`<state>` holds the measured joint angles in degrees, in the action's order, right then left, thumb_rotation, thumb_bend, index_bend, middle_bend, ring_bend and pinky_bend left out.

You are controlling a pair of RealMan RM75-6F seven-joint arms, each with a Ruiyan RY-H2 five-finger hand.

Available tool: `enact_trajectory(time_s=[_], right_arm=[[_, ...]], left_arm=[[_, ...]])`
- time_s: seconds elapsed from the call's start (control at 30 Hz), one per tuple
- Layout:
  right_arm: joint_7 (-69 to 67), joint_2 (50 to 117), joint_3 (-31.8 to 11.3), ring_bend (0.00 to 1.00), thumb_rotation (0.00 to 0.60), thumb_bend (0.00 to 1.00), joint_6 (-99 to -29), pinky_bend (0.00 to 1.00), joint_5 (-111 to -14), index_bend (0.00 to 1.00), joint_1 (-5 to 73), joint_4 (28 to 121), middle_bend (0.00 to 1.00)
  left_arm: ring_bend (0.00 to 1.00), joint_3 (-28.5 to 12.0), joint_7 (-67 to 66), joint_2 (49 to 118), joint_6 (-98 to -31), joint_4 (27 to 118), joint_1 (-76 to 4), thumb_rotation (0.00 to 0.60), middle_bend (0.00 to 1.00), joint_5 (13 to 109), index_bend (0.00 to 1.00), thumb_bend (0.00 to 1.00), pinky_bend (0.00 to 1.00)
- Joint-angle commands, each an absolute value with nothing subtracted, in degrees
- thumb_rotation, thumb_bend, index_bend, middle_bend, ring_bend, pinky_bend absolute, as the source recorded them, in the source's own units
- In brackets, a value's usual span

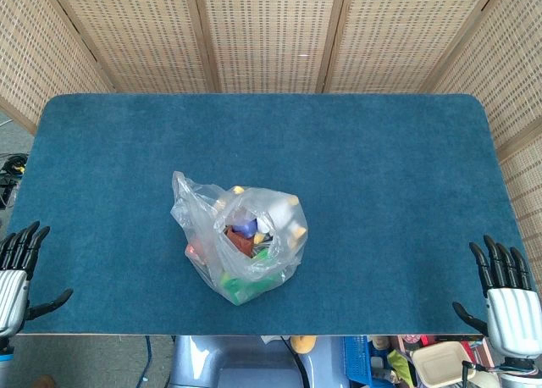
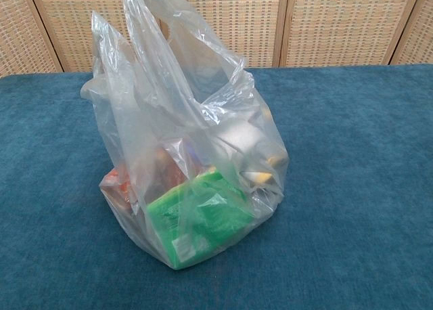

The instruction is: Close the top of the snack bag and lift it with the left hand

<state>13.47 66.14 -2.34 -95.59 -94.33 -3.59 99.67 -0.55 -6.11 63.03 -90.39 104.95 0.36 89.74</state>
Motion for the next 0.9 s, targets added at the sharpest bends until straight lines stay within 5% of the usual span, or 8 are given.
enact_trajectory(time_s=[0.03,0.4,0.9], right_arm=[[13.30,66.17,-2.38,0.00,0.600,0.00,-95.42,0.00,-94.22,0.00,-3.48,99.58,0.00],[7.80,64.75,-4.54,0.00,0.600,0.00,-93.56,0.00,-95.57,0.00,-0.10,100.10,0.00],[-3.37,56.01,-16.41,0.00,0.600,0.00,-72.88,0.00,-93.12,0.00,21.30,111.88,0.00]], left_arm=[[0.00,-0.51,-6.02,62.98,-90.36,105.01,0.37,0.600,0.00,89.72,0.00,0.18,0.00],[0.00,-0.47,-5.47,62.68,-89.33,104.96,0.02,0.600,0.00,89.01,0.00,0.19,0.00],[0.00,-2.98,-12.05,66.60,-86.83,103.68,-2.01,0.600,0.00,83.91,0.00,0.19,0.00]])
